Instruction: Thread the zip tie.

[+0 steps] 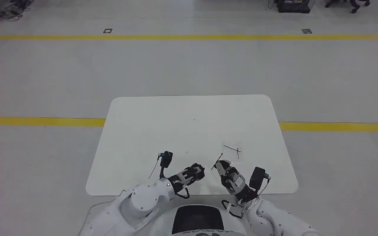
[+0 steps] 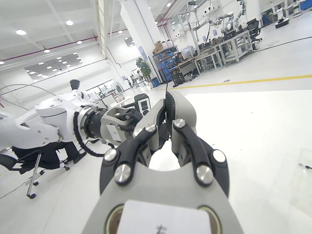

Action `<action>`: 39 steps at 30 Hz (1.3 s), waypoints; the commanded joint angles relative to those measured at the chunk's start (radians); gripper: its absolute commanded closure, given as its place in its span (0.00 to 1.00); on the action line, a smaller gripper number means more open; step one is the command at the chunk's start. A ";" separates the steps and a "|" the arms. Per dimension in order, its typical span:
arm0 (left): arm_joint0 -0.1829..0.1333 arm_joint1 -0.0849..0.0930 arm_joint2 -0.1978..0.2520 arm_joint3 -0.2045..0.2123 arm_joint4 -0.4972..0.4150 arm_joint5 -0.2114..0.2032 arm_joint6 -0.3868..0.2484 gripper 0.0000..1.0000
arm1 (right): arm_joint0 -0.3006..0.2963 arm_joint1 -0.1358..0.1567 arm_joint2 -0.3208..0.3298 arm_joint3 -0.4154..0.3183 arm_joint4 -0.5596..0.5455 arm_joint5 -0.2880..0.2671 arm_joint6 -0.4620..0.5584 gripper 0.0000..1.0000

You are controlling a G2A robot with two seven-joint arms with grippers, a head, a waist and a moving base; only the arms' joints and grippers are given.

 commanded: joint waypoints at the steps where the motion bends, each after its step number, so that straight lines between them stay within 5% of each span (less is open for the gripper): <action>1: 0.000 0.000 0.000 0.000 0.000 0.001 0.000 1.00 | 0.000 0.000 0.000 0.000 0.000 0.000 0.000 1.00; 27: 0.000 0.000 0.000 0.000 0.000 0.001 0.000 1.00 | 0.000 0.000 0.000 0.000 0.000 0.000 0.000 1.00; 39: 0.000 0.000 0.000 0.000 0.000 0.001 0.000 1.00 | 0.023 -0.057 -0.023 0.072 -0.094 0.018 -0.055 1.00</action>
